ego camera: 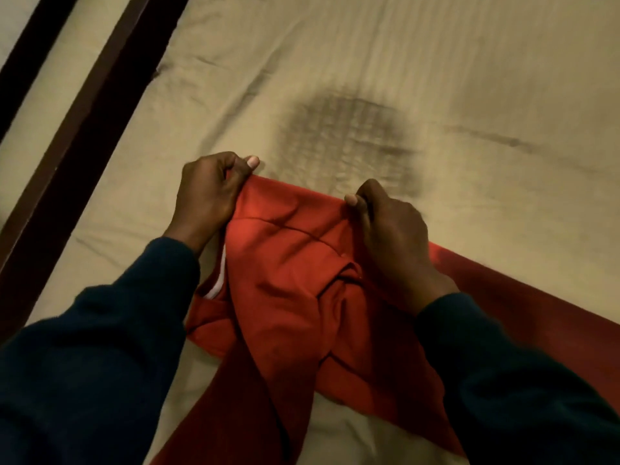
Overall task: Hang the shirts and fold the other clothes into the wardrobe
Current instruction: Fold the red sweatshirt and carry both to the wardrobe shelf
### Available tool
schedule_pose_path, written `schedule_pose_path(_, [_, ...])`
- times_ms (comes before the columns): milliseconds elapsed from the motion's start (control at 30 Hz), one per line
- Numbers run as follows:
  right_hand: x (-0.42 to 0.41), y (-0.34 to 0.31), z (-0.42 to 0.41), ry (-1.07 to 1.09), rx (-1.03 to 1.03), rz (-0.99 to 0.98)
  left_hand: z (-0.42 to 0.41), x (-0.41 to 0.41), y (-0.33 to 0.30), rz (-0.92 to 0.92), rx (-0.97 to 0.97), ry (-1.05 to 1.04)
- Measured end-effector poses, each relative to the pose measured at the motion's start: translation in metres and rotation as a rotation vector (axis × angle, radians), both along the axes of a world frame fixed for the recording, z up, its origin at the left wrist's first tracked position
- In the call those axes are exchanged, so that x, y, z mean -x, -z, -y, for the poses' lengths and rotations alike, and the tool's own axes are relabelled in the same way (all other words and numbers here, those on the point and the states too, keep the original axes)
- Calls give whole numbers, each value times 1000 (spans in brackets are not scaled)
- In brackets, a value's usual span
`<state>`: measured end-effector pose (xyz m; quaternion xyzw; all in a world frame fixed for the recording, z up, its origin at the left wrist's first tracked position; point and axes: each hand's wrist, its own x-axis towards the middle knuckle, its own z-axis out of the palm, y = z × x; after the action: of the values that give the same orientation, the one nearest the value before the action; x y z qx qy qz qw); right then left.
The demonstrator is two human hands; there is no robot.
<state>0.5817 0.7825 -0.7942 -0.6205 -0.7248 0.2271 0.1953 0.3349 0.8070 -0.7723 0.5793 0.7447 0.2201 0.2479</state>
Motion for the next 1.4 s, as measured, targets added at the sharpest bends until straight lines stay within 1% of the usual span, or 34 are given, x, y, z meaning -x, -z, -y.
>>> schedule_pose_path(33, [1, 0, 1, 21, -16, -29, -3, 0, 5, -27, -15, -26])
schedule_pose_path(67, [0, 0, 2, 37, -24, -44, -5, -2, 8, -91, -32, -67])
schedule_pose_path(100, [-2, 1, 3, 47, -18, -36, -4, -8, 10, -190, -75, -102])
schedule_pose_path(133, [-5, 1, 5, 53, -3, -8, -2, -21, 9, -286, -135, -93])
schedule_pose_path(167, [-11, 0, 7, 51, 16, 31, 1, -36, 7, -334, -219, -15])
schedule_pose_path(233, [-28, -4, 11, 36, 59, 124, 10, -64, 5, -281, -298, 299])
schedule_pose_path(267, [-38, -7, 12, 19, 89, 157, 12, -67, 6, -277, -280, 450])
schedule_pose_path(300, [-52, -11, 11, -4, 136, 163, 11, -64, 12, -297, -251, 552])
schedule_pose_path(367, [-81, -23, 7, -45, 293, 136, 0, -42, 25, -361, -170, 614])
schedule_pose_path(433, [-104, -31, 3, -75, 427, 156, -10, -24, 26, -399, -112, 625])
schedule_pose_path(500, [-123, -30, 6, 1, 419, 235, -17, -26, 20, -438, -113, 608])
schedule_pose_path(533, [-130, -26, 13, 70, 353, 274, -17, -35, 15, -445, -133, 557])
schedule_pose_path(600, [-133, -15, 32, 179, 88, 277, -7, -65, 7, -391, -175, 420])
schedule_pose_path(633, [-130, -12, 45, 220, -31, 258, 5, -89, 3, -357, -190, 400])
schedule_pose_path(667, [-124, -10, 58, 240, -94, 230, 20, -114, 1, -319, -211, 418])
schedule_pose_path(700, [-120, -6, 72, 234, -97, 203, 39, -143, 0, -263, -223, 473])
schedule_pose_path(767, [-114, 3, 99, 183, -1, 194, 80, -196, 6, -173, -186, 592])
schedule_pose_path(833, [-121, 11, 125, 182, 86, 245, 117, -235, 19, -174, -99, 680])
schedule_pose_path(900, [-140, 18, 142, 217, 105, 306, 138, -250, 38, -258, -92, 690])
schedule_pose_path(1000, [-184, 22, 160, 309, 128, 371, 150, -255, 54, -378, -143, 623])
schedule_pose_path(1067, [-212, 21, 171, 365, 156, 418, 158, -272, 51, -386, -134, 563])
schedule_pose_path(1100, [-218, 21, 174, 377, 170, 429, 165, -286, 49, -368, -133, 573])
schedule_pose_path(1200, [-230, 17, 187, 342, 206, 427, 190, -335, 50, -319, -164, 717])
schedule_pose_path(1267, [-243, 18, 200, 322, 194, 467, 196, -346, 55, -354, -170, 710])
schedule_pose_path(1333, [-267, 18, 210, 402, 177, 492, 197, -350, 58, -406, -177, 679])
schedule_pose_path(1400, [-279, 21, 212, 448, 164, 470, 196, -350, 59, -430, -194, 676])
